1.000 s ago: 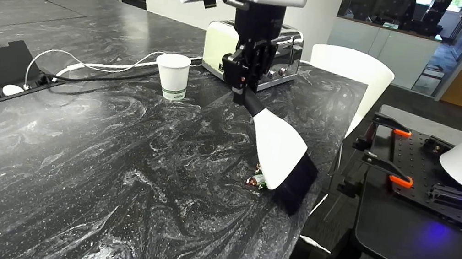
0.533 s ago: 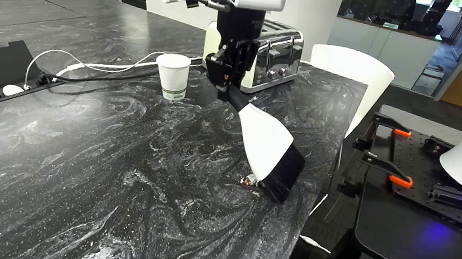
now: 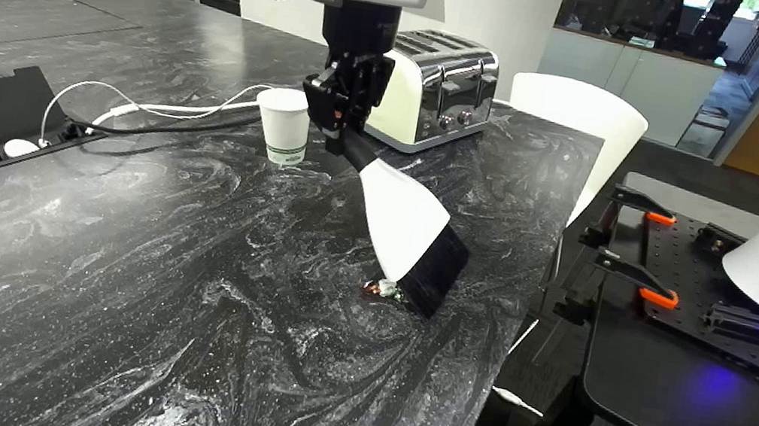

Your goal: Use the broom to sweep the sweets away from the tables edge

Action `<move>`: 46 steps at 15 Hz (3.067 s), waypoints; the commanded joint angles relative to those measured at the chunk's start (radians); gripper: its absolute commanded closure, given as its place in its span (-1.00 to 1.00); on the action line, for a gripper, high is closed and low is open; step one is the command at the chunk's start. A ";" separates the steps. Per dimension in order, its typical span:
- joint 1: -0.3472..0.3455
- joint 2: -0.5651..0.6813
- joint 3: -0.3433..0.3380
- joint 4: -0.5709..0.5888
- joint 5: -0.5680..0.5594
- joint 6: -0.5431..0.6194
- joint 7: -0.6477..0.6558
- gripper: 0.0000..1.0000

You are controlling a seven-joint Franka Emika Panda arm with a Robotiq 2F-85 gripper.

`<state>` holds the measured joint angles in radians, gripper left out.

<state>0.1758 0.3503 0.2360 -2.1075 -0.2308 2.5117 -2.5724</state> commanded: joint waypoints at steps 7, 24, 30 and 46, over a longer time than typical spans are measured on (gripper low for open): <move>0.006 0.118 -0.014 0.180 -0.109 0.004 -0.026 0.72; -0.004 0.316 0.018 0.511 -0.266 -0.038 -0.031 0.72; -0.115 0.276 0.220 0.514 -0.327 -0.205 -0.031 0.72; -0.669 0.451 1.005 0.450 -0.508 -0.854 -0.031 0.72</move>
<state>-0.3746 0.7467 1.1110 -1.5963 -0.6888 1.6984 -2.6034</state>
